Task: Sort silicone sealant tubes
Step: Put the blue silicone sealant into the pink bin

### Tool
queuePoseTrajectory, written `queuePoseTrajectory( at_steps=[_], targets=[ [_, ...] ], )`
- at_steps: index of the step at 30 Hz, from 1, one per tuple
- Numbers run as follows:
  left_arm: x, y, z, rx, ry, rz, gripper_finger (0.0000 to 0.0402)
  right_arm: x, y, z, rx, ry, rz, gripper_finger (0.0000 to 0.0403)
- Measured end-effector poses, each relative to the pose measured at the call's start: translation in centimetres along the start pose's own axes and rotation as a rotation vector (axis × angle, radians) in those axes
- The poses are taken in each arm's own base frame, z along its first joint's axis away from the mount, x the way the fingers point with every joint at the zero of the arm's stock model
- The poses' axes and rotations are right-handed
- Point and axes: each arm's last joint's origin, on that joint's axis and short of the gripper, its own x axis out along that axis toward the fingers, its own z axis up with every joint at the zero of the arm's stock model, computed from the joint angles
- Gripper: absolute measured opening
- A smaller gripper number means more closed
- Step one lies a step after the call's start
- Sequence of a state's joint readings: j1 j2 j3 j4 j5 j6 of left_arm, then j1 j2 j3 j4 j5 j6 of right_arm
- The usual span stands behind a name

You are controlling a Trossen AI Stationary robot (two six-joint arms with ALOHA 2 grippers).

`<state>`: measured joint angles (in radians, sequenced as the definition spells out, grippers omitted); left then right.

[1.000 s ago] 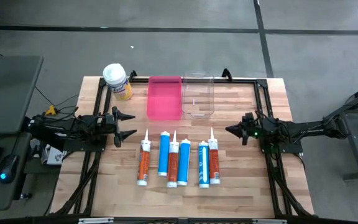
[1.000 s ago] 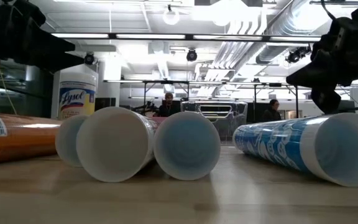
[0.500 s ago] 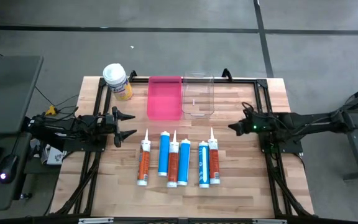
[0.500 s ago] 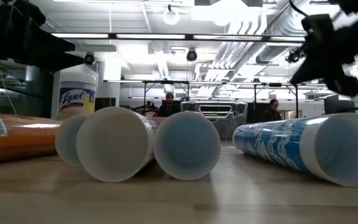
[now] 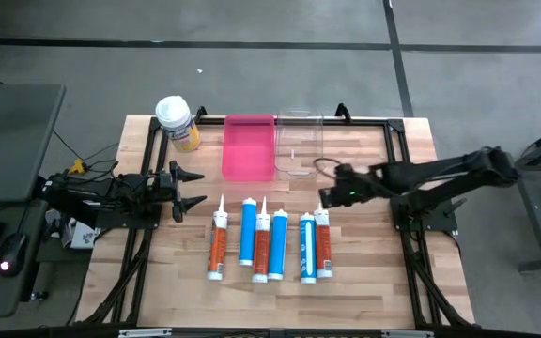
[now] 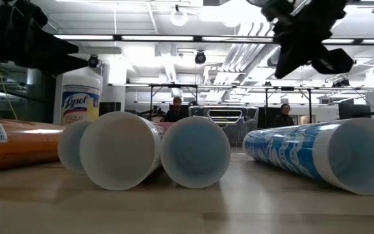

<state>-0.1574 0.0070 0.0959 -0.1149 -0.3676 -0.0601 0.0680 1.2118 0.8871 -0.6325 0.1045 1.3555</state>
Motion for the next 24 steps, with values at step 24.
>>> queuePoseTrajectory(
  at_steps=[24],
  targets=[
    [0.0,0.0,0.0,0.000,0.000,0.000,0.0319,7.9,8.3,-4.2,0.113,0.215,-0.212,0.0012]
  ],
)
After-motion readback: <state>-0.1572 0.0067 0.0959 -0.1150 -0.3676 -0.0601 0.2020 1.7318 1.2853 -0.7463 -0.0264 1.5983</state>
